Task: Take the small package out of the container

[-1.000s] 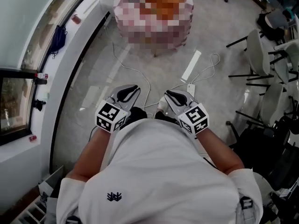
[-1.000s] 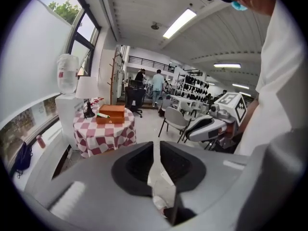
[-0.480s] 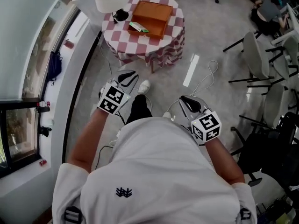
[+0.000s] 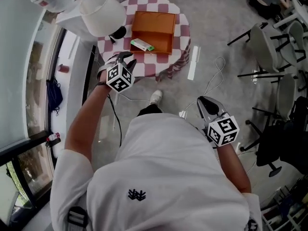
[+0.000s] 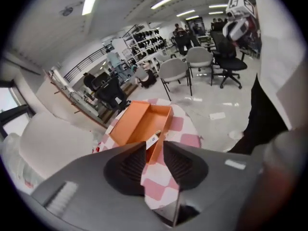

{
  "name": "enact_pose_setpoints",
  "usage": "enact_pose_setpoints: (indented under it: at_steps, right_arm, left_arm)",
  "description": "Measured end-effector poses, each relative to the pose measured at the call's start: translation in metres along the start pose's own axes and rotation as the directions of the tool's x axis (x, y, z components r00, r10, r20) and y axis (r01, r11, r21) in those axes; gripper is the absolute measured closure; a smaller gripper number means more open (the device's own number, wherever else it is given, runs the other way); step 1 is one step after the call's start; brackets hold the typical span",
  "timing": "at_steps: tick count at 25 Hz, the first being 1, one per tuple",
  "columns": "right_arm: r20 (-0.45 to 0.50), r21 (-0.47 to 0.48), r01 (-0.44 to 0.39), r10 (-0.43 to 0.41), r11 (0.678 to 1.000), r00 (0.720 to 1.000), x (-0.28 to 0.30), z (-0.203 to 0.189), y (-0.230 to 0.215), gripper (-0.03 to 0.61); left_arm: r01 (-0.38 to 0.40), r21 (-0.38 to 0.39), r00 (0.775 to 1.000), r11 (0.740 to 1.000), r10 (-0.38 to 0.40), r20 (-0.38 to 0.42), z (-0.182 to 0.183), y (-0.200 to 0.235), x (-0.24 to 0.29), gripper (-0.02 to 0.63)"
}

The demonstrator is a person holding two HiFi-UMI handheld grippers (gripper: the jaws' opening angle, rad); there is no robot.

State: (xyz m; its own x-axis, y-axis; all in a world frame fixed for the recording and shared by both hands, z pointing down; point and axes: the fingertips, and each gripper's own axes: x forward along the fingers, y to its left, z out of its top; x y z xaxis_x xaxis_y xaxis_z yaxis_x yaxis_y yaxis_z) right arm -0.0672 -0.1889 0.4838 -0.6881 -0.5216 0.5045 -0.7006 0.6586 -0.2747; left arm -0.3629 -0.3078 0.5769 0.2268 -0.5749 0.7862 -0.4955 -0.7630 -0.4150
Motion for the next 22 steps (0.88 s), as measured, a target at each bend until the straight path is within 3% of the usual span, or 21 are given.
enact_pose_setpoints:
  at_steps: [4, 8, 14, 22]
  right_arm:
    - [-0.006, 0.07, 0.082, -0.082, 0.994, 0.997, 0.019, 0.005, 0.007, 0.557]
    - [-0.009, 0.117, 0.151, -0.151, 0.982, 0.989, 0.028, 0.008, 0.005, 0.557]
    - [-0.006, 0.186, 0.232, -0.235, 0.955, 0.972, 0.032, 0.002, 0.006, 0.557]
    - [0.0, 0.252, 0.309, -0.319, 0.917, 0.948, 0.023, -0.009, 0.008, 0.558]
  left_arm:
    - [0.071, 0.157, 0.997, 0.985, -0.066, -0.039, -0.019, 0.021, 0.045, 0.483]
    - [0.117, 0.256, 0.992, 0.96, -0.103, -0.066, -0.029, 0.038, 0.076, 0.482]
    - [0.178, 0.405, 0.982, 0.897, -0.135, -0.133, -0.039, 0.041, 0.115, 0.47]
    - [0.252, 0.508, 0.964, 0.824, -0.166, -0.209, -0.052, 0.035, 0.144, 0.449]
